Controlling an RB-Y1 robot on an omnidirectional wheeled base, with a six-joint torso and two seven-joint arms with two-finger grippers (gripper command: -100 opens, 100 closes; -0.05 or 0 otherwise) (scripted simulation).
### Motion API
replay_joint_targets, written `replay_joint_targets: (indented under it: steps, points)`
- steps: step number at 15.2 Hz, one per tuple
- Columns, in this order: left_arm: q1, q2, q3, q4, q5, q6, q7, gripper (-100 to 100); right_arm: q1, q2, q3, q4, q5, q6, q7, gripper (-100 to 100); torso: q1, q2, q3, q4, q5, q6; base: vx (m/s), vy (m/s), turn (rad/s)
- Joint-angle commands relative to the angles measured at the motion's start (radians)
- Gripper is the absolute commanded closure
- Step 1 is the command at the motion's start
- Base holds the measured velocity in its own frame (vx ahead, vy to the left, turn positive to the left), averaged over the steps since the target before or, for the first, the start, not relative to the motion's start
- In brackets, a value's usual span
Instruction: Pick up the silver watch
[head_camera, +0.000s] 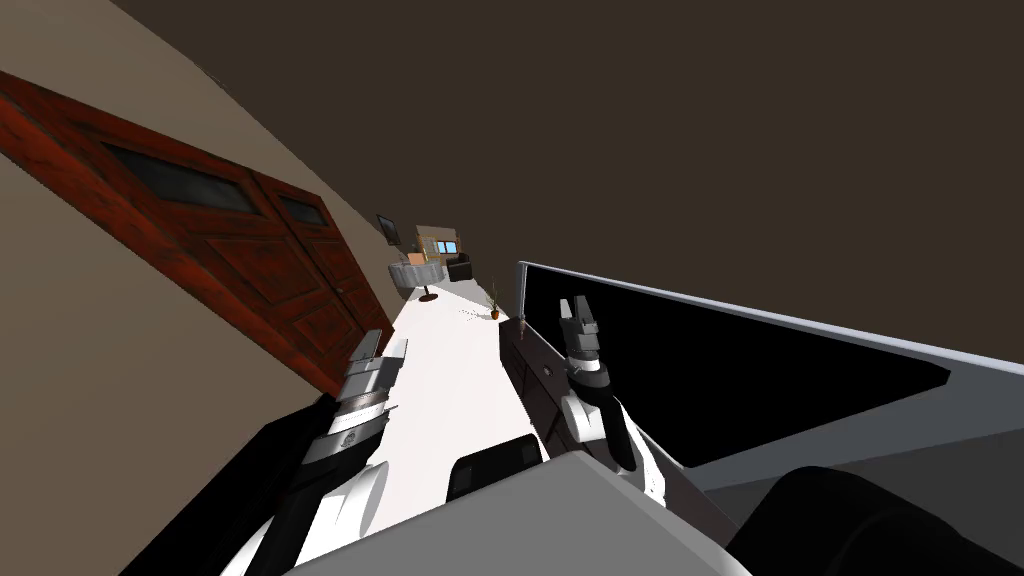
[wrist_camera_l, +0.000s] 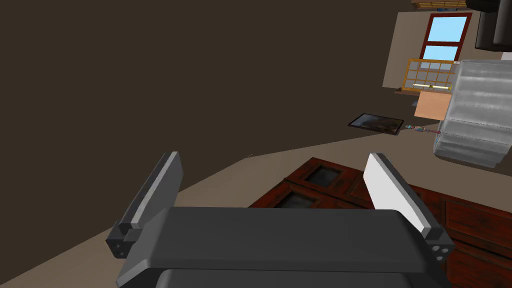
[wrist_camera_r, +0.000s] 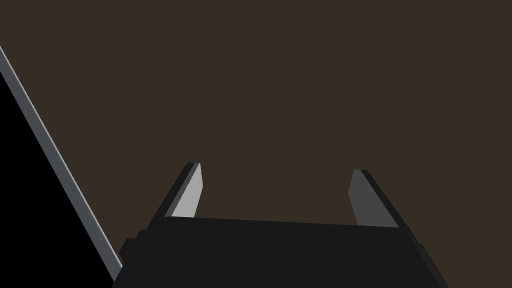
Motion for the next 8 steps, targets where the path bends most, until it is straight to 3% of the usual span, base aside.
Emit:
replay_joint_targets:
  steps: [1,7,8]
  points:
    - [0.000,0.000,0.000,0.000,0.000,0.000,0.000,0,-0.012,-0.031,-0.004,0.010,-0.010,0.007,-0.004,-100,0.000,0.000,0.000,0.000,0.000,0.000,0.004,0.005,0.012]
    - [0.000,0.000,0.000,0.000,0.000,0.000,0.000,0,-0.129,-0.133,-0.042,0.119,-0.112,0.093,-0.055,-100,0.002,-0.003,-0.002,-0.001,0.000,0.000,0.029,0.032,0.044]
    - [0.000,0.000,0.000,0.000,0.000,0.000,0.000,0,-0.129,-0.133,-0.042,0.121,-0.112,0.093,-0.055,-100,0.003,-0.004,-0.002,-0.001,0.001,0.000,0.042,0.040,0.035]
